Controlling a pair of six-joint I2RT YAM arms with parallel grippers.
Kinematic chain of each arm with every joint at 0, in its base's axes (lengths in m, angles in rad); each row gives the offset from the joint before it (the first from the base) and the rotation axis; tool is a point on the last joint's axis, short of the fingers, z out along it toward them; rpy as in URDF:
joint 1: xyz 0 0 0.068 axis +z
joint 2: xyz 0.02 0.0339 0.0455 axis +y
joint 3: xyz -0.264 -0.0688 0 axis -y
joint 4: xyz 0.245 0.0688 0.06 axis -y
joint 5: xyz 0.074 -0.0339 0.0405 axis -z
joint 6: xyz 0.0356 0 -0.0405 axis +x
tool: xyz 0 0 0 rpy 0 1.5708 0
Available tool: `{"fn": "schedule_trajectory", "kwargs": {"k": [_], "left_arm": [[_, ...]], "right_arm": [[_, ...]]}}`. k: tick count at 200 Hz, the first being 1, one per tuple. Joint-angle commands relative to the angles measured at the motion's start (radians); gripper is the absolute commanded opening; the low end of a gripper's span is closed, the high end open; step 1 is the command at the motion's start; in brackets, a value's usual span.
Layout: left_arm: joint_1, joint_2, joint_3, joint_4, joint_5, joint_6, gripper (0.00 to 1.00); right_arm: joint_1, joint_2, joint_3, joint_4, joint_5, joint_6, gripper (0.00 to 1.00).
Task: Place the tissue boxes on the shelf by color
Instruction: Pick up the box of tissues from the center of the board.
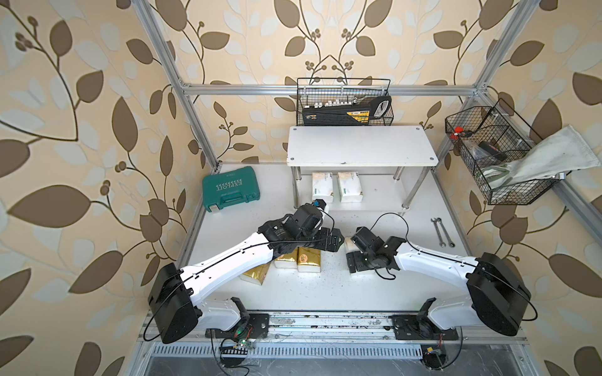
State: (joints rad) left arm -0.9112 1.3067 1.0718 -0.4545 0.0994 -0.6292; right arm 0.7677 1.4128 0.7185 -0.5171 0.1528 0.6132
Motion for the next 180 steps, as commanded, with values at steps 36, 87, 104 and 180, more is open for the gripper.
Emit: {"fn": "schedule_trajectory", "kwargs": {"k": [36, 87, 104, 180], "left_arm": [[-0.003, -0.021, 0.016, 0.013, -0.011, -0.003, 0.99], [-0.003, -0.028, 0.010, 0.013, -0.013, -0.003, 0.99], [-0.003, -0.029, 0.005, 0.014, -0.014, -0.003, 0.99], [-0.003, -0.031, -0.006, 0.019, -0.017, -0.010, 0.99]], "right_arm": [[0.091, 0.025, -0.037, 0.005, 0.089, 0.094, 0.99], [0.167, 0.000, -0.076, 0.006, 0.141, 0.177, 0.99], [0.198, -0.019, -0.093, 0.019, 0.163, 0.202, 0.99], [0.225, 0.005, -0.105, 0.054, 0.229, 0.250, 0.99]]}}
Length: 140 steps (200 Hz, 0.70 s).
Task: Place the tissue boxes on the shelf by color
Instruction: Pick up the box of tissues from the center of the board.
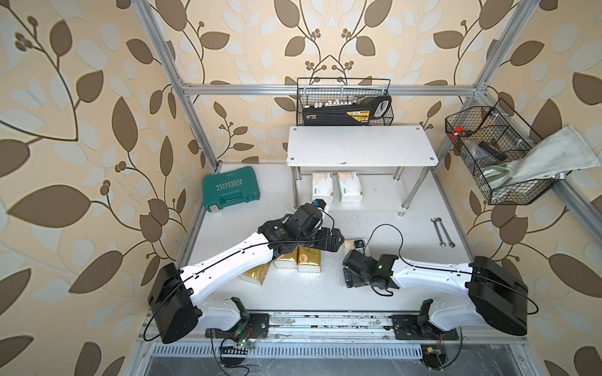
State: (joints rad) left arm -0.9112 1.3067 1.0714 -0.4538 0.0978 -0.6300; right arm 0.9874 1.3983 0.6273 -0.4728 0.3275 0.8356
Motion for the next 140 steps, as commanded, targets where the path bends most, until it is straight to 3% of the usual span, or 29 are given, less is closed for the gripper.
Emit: {"fn": "schedule_trajectory", "kwargs": {"k": [1, 24, 70, 117, 140], "left_arm": [[-0.003, -0.032, -0.006, 0.018, -0.016, -0.010, 0.99], [-0.003, -0.032, -0.011, 0.020, -0.018, -0.011, 0.99], [-0.003, -0.030, -0.015, 0.020, -0.026, -0.011, 0.99], [-0.003, -0.023, -0.004, 0.018, -0.039, -0.001, 0.99], [0.001, -0.013, 0.016, 0.007, -0.053, 0.018, 0.99]], "right_arm": [[0.005, 0.021, -0.014, 0.010, 0.055, 0.028, 0.99], [0.006, 0.016, -0.017, 0.016, 0.072, 0.028, 0.98], [0.005, -0.083, -0.042, 0.012, 0.082, 0.067, 0.76], [0.000, -0.270, -0.036, -0.070, 0.133, 0.086, 0.75], [-0.063, -0.334, -0.009, -0.105, 0.134, 0.045, 0.76]]}}
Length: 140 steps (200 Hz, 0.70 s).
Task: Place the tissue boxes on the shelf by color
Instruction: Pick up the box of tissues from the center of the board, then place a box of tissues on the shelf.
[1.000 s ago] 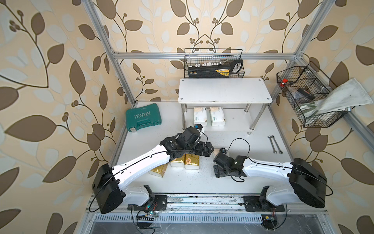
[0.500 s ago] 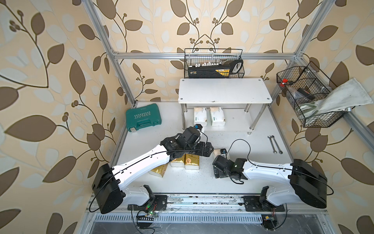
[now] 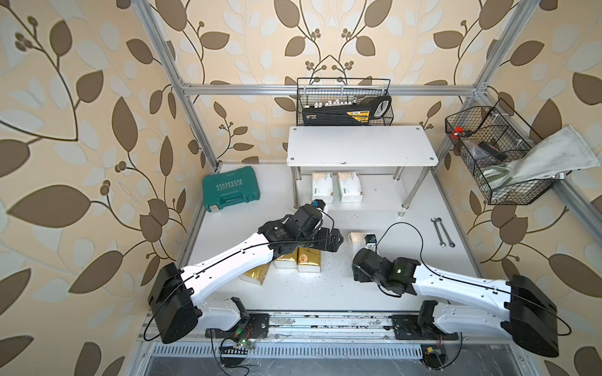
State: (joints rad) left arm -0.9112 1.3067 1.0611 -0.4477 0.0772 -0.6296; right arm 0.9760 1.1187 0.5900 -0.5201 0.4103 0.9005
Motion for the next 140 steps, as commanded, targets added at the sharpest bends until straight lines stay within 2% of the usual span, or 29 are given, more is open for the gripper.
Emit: {"fn": "schedule_trajectory", "kwargs": {"k": [1, 32, 79, 140], "left_arm": [[0.000, -0.012, 0.027, 0.000, -0.033, 0.018, 0.99], [0.028, 0.008, 0.058, -0.002, -0.022, 0.043, 0.99], [0.102, 0.049, 0.106, 0.031, 0.037, 0.069, 0.99], [0.132, 0.108, 0.171, 0.076, 0.084, 0.085, 0.99]], "right_arm": [[-0.056, -0.056, 0.029, -0.058, 0.050, -0.023, 0.76], [-0.234, -0.091, 0.061, -0.032, -0.010, -0.151, 0.77], [-0.467, 0.001, 0.147, 0.058, -0.102, -0.312, 0.77], [-0.613, 0.217, 0.269, 0.198, -0.171, -0.438, 0.78]]}}
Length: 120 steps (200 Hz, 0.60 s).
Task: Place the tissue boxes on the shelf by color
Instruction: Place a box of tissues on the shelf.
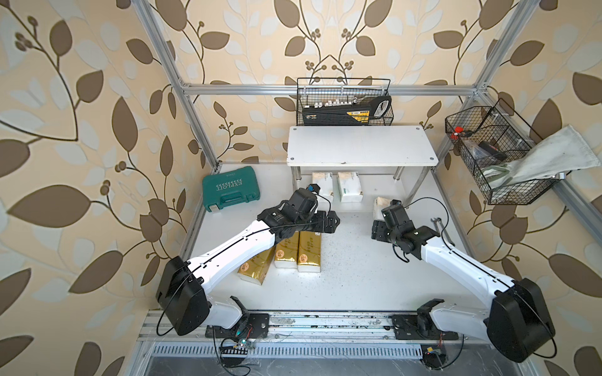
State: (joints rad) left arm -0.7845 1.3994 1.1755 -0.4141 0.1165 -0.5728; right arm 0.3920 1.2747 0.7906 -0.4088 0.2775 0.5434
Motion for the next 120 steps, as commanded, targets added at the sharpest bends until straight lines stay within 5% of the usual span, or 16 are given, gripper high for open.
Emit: {"fn": "schedule_trajectory", "kwargs": {"k": [1, 120], "left_arm": [[0.005, 0.017, 0.058, 0.041, 0.044, 0.028, 0.99], [0.005, -0.004, 0.052, 0.022, 0.058, 0.019, 0.99]], "right_arm": [[-0.030, 0.064, 0.070, 0.087, -0.040, -0.084, 0.78], [-0.171, 0.426, 0.398, 0.057, -0.107, -0.261, 0.79]]}}
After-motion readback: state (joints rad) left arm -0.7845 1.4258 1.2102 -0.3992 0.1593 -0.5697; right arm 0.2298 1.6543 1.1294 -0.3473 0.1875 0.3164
